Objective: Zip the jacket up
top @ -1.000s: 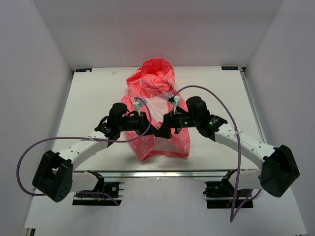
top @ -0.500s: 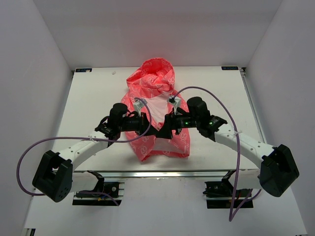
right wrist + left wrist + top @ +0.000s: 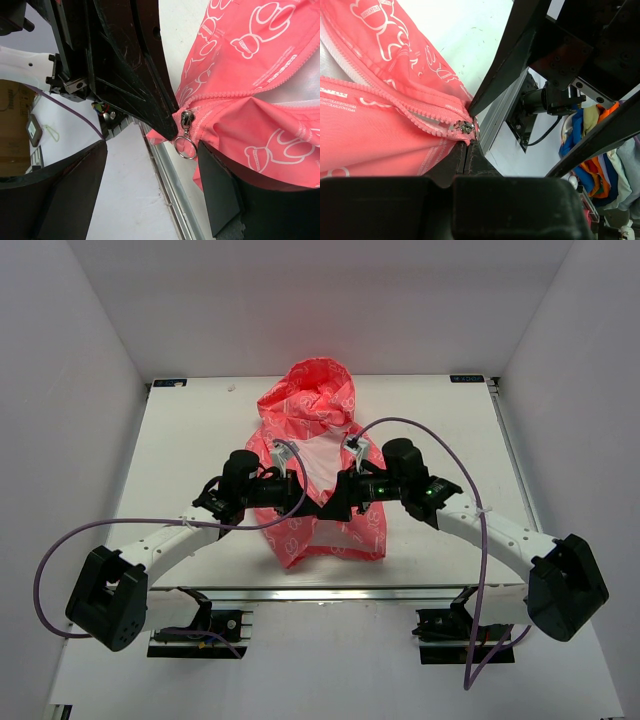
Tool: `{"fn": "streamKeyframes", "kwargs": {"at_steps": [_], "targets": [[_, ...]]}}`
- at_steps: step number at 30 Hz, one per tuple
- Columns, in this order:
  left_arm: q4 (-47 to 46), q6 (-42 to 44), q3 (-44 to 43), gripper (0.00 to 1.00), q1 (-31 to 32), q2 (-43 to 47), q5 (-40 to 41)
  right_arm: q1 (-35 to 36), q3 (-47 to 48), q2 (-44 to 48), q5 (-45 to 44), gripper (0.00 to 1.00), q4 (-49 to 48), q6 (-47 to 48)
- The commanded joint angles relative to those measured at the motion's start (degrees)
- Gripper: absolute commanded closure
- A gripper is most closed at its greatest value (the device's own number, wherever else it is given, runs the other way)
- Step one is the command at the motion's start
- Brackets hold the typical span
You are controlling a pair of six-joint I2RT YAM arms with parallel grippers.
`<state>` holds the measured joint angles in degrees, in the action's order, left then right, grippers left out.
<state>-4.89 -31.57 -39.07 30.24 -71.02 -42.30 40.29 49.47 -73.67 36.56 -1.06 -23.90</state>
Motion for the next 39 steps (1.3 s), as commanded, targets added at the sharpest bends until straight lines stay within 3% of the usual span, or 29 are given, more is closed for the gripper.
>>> {"fn": "streamKeyframes", "kwargs": {"at_steps": [1,16,26,39], "targets": [[-2.6,-0.1,-0.4,1.00,0.2,1.7,3.2,0.9,-0.9,2.0,6.7,0.23,-3.8,-4.3],[-3.1,-0.9,0.5,1.00,0.2,2.2,5.0,1.0,-0.1,1.4,7.4,0.22,-1.7,-5.6],[-4.9,-0.9,1.6,1.00,0.2,4.1,5.0,1.0,-0.1,1.3,-3.2,0.19,4.9,-5.2],[-7.0,-1.4,2.2,1.00,0.2,4.1,5.3,1.0,-0.4,-2.3,-2.5,0.18,-11.6,-13.7]]}}
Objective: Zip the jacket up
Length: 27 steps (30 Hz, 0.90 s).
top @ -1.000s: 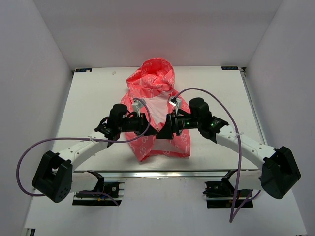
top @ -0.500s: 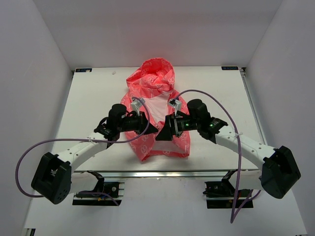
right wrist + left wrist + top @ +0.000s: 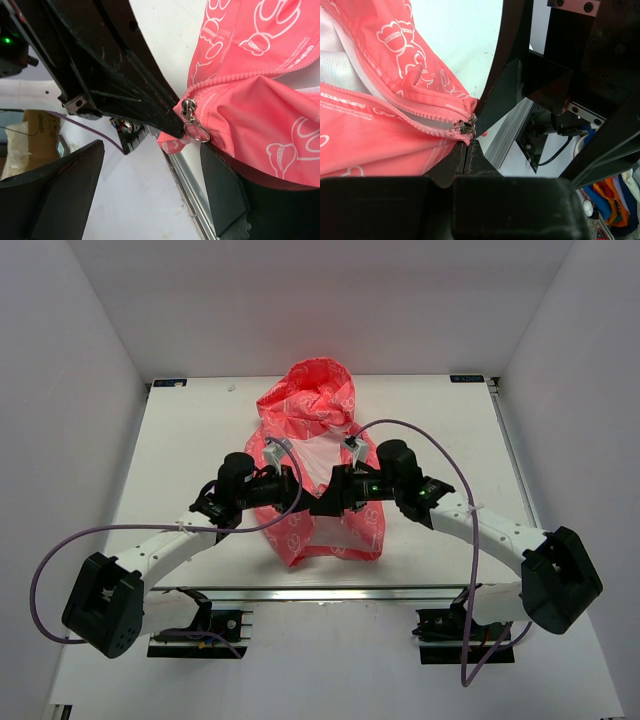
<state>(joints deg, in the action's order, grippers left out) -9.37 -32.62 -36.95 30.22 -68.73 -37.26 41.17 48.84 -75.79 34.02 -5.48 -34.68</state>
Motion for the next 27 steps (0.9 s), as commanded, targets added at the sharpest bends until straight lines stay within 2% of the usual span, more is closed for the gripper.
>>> {"fn": "streamKeyframes", "kwargs": {"at_steps": [1,12,18,27], "targets": [[-2.4,-0.3,0.2,1.00,0.3,1.9,0.3,0.1,-0.1,-0.1,-0.2,0.18,-7.3,-3.1],[-2.1,0.4,0.9,1.00,0.2,3.6,-0.5,0.0,-1.0,0.9,-6.5,0.18,-5.1,-4.1],[-1.4,0.9,1.2,1.00,0.2,4.3,-1.0,-0.3,-1.8,0.9,-3.4,0.19,-9.1,-5.0],[-0.9,0.7,1.3,1.00,0.2,2.7,0.2,-0.4,-2.1,1.7,2.8,0.29,-14.5,-5.9]]}}
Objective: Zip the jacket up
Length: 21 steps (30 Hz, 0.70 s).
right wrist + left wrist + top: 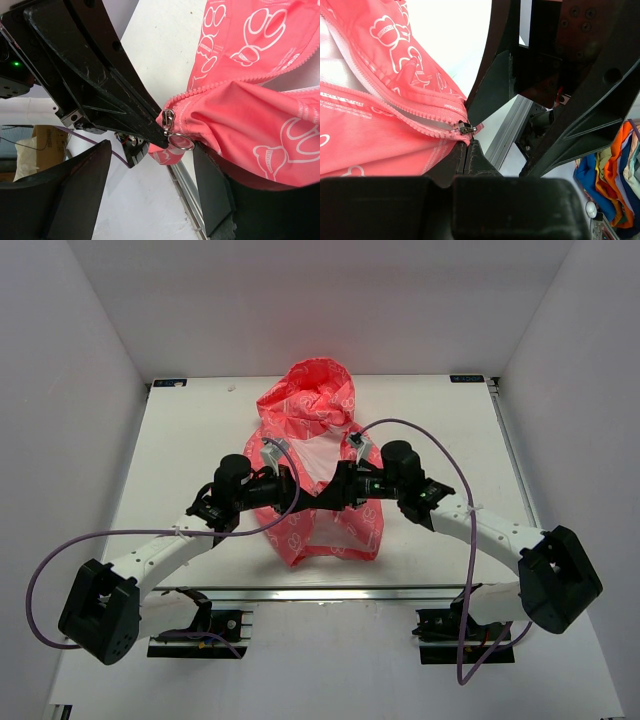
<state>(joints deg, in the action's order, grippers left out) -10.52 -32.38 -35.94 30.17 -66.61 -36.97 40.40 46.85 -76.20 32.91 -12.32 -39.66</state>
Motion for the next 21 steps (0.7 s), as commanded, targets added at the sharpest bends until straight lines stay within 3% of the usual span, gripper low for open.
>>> {"fn": "streamKeyframes", "kwargs": {"at_steps": [1,5,9,21], "targets": [[1.0,0.8,0.2,1.00,0.2,0.7,0.3,0.5,-0.4,2.5,3.9,0.29,-7.2,-0.6],[1.9,1.3,0.2,1.00,0.2,1.2,1.6,0.2,-1.2,3.5,4.2,0.30,-6.4,-0.2],[2.1,1.4,0.1,1.00,0.2,0.9,1.5,0.0,-1.3,3.6,4.9,0.38,-6.9,-0.3],[0.7,0.8,0.3,1.00,0.2,1.5,0.2,-0.1,0.3,-0.1,4.1,0.37,-1.7,1.9]]}}
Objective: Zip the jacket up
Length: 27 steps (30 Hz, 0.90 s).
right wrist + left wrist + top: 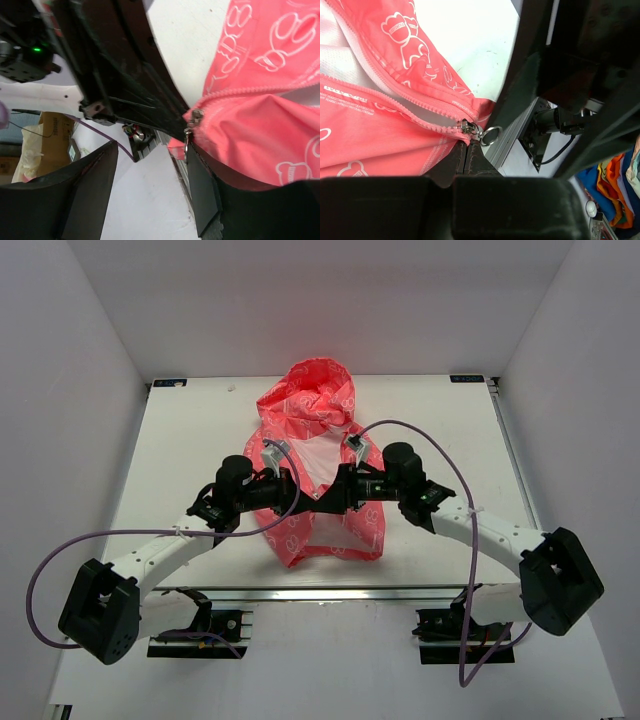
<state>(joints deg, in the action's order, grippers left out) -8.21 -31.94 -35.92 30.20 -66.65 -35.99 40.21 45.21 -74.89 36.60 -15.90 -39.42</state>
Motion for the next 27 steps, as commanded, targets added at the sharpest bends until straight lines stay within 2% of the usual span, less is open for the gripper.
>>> {"fn": "streamKeyframes", "kwargs": {"at_steps": [1,5,11,16,21,27], "targets": [[-1.6,0.3,0.4,1.00,0.2,1.7,-0.7,0.1,1.9,-1.6,0.3,0.37,2.0,1.7],[-1.7,0.4,0.6,1.00,0.2,2.5,-0.9,0.1,2.3,-2.0,-1.9,0.38,3.8,2.8],[-2.3,0.4,0.7,1.00,0.2,2.4,-1.8,0.1,3.0,-3.3,-1.0,0.52,2.1,2.3],[-2.1,0.4,0.9,1.00,0.2,2.6,-1.6,0.1,2.4,-3.5,0.1,0.55,-1.1,1.0],[-2.3,0.2,1.2,1.00,0.2,2.8,-1.5,0.1,2.5,-3.4,-0.7,0.41,-0.2,1.0],[-5.3,-0.9,2.1,1.00,0.2,3.2,-3.5,0.1,2.2,-4.3,-1.4,0.34,0.8,1.1]]}}
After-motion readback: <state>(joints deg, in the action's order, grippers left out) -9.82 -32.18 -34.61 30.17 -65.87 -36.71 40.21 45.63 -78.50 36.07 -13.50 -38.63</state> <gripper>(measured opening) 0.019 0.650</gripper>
